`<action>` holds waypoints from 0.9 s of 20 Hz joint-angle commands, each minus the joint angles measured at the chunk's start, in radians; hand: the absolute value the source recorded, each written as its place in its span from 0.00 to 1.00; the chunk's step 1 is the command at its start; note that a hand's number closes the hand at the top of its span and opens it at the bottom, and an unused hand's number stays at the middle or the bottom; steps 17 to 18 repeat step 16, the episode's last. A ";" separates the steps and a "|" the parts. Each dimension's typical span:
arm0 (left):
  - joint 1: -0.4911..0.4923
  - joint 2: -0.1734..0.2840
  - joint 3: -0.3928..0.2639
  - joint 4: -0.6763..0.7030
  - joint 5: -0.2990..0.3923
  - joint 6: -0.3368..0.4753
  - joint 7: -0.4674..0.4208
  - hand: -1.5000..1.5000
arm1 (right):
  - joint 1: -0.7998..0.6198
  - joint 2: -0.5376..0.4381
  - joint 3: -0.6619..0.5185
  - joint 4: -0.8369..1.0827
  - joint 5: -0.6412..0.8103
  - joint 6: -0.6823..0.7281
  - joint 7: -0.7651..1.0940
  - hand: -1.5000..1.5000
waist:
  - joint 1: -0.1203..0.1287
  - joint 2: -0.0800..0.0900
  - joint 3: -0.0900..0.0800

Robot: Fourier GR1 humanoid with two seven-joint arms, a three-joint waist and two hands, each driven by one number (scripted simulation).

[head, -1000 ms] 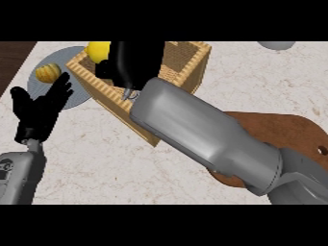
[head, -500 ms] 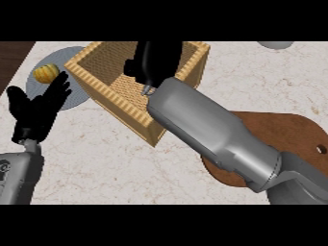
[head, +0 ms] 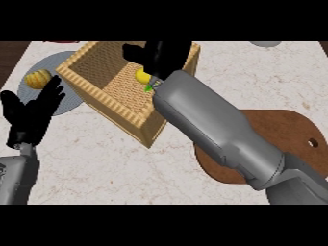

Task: Pick the lemon from the cutting board and place it in the basket

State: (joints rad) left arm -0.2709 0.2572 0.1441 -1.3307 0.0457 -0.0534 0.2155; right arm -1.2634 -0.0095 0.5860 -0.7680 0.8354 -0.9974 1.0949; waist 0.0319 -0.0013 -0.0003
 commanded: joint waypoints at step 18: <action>0.126 0.026 0.065 -0.071 0.042 -0.007 -0.001 0.50 | 0.697 -0.235 -0.037 -0.901 -0.036 0.066 0.078 0.00 | -0.095 -0.020 0.002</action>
